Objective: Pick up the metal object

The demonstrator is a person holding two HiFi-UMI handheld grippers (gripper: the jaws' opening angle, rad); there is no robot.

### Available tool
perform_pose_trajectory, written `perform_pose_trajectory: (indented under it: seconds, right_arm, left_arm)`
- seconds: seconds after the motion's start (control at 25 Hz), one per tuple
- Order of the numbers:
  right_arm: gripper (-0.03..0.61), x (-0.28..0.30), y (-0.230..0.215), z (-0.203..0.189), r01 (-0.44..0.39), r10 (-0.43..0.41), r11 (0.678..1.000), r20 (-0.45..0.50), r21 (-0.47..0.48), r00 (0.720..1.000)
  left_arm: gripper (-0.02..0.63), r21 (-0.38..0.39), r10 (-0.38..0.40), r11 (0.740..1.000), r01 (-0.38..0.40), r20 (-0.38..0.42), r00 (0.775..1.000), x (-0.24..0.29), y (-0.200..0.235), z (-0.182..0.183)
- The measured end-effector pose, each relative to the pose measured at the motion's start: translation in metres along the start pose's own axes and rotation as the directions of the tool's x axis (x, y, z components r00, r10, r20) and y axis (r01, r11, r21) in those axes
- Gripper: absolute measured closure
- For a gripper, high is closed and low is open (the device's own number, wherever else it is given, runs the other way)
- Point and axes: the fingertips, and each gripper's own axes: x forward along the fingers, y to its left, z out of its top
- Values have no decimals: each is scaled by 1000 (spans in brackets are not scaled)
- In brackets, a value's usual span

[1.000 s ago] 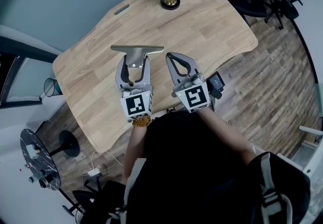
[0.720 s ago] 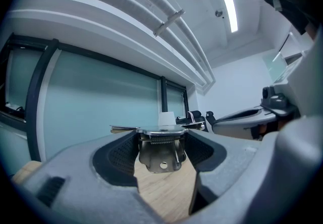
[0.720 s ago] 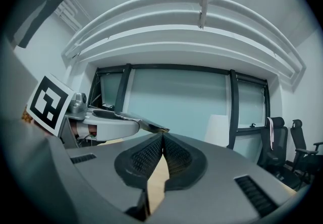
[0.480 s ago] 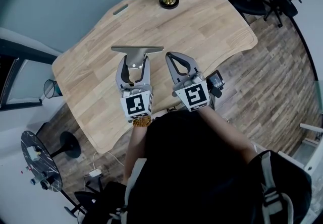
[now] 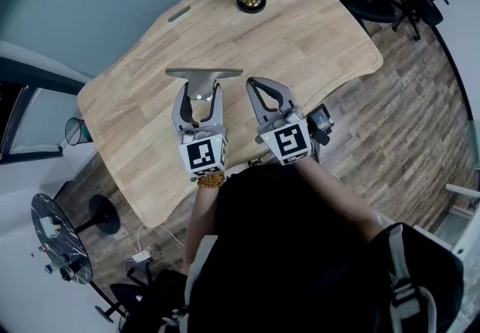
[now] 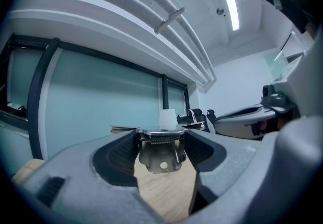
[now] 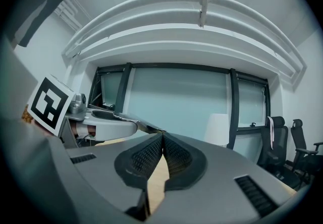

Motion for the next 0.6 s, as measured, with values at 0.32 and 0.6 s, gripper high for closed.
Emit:
perform_pose_trajectory:
  seconds: [0.32,0.6]
  right_arm:
    - [577,-2,-1,-2,5,-5,1000,-3,6,1000]
    - [577,-2,-3,-4,8,-8,1000,-9,5,1000]
  left_arm:
    - [322,11,7,1000,-7,-4,1000,-1,1,-3]
    - [322,11,1,1000,-1,-5,1000,-1,0,-4]
